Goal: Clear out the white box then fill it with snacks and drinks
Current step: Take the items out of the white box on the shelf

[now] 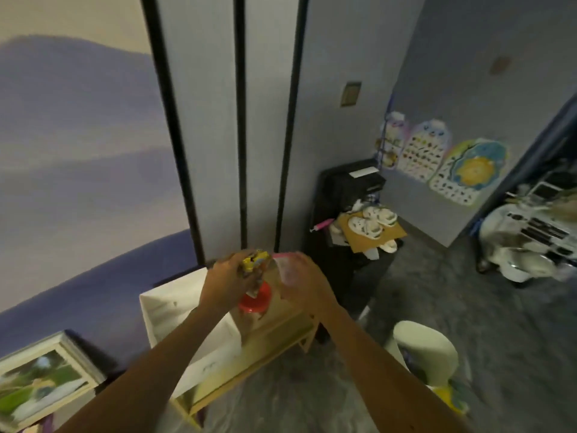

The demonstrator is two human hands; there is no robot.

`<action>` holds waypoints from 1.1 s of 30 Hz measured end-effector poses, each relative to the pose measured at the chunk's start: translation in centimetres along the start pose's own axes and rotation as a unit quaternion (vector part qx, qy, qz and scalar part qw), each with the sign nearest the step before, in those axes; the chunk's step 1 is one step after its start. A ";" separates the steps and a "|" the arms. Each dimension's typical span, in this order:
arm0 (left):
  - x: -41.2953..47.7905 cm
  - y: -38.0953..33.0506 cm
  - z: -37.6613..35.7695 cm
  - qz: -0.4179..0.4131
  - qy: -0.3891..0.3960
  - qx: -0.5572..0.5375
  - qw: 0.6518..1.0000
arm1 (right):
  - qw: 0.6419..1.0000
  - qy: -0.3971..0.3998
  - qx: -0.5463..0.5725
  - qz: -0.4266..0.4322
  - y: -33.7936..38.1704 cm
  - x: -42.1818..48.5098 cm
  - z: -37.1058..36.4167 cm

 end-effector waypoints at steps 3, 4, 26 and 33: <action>0.1 -4.7 -4.8 -0.032 0.041 -0.011 0.999 | 0.998 -0.015 -0.011 -0.060 -10.5 -0.3 -3.2; 0.1 -6.1 -6.5 -0.034 0.061 -0.009 0.998 | 0.996 -0.016 -0.009 -0.085 -13.9 -1.2 -3.4; -1.4 -25.6 -40.8 -0.132 0.268 -0.048 0.953 | 0.916 -0.053 0.087 -0.387 -40.9 -24.1 8.9; 4.7 -23.8 -53.2 -0.132 0.310 -0.035 0.941 | 0.896 -0.015 0.067 -0.438 -53.5 -21.1 0.1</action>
Point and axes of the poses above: each hand's wrist, its own x-axis towards the middle knuckle, its own z-axis out of the back of the hand, y = z × x, the point moved 1 cm from there along x, towards the middle knuckle, and after that the axes turned 7 degrees about -x, right-handed, at the moved point
